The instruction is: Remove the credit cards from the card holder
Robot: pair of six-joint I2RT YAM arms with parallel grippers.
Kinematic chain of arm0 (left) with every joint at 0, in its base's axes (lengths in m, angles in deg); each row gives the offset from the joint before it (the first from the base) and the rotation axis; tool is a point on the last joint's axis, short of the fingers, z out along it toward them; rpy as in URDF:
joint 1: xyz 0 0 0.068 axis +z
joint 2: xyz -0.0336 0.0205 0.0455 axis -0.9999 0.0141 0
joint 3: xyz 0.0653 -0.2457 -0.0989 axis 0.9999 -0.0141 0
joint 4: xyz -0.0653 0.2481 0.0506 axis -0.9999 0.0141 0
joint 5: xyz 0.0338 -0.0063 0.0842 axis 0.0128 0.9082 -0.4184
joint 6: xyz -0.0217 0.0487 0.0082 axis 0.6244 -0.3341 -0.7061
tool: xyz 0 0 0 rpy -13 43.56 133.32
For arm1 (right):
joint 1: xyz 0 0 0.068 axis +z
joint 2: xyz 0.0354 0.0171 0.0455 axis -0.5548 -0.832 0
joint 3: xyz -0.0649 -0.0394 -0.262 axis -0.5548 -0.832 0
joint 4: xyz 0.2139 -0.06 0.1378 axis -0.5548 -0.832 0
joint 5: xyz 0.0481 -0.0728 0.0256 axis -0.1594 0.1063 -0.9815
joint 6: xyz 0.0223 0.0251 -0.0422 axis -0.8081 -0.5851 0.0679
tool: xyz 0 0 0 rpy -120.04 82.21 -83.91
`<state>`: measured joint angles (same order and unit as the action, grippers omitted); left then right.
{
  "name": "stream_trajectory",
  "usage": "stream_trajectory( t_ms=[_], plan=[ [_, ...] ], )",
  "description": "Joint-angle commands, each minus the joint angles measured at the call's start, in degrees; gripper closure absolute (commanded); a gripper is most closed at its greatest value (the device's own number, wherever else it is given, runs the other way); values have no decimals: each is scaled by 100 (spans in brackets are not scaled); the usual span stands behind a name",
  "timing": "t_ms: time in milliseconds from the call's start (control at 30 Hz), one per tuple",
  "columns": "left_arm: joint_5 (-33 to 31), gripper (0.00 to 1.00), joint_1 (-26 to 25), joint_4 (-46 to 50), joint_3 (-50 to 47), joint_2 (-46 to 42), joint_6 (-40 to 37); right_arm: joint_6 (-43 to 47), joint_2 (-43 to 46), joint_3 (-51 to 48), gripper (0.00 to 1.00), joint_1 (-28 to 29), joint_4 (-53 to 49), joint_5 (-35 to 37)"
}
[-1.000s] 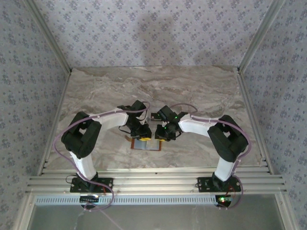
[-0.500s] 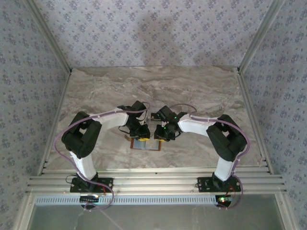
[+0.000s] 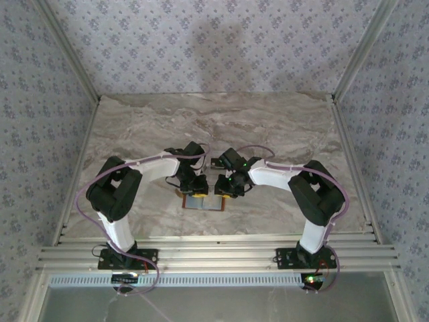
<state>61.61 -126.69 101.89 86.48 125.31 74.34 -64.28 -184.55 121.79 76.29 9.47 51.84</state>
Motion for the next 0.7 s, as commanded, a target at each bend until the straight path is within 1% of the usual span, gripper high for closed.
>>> stream_trajectory(
  t_ms=[0,200,433,567,667],
  plan=[
    [-351,81,31,335,-54,-54,-92,7,-184,-12,70,2,-276,160],
    [538,81,29,-436,-264,-68,106,15,-227,-17,75,-3,-266,158],
    [751,82,49,-642,-385,119,140,32,-195,-18,76,-6,-273,157],
    [681,88,59,-619,-435,94,139,25,-192,-16,76,-7,-283,166],
    [554,93,98,-521,-441,-10,94,21,-165,-21,73,-20,-308,193]
  ],
)
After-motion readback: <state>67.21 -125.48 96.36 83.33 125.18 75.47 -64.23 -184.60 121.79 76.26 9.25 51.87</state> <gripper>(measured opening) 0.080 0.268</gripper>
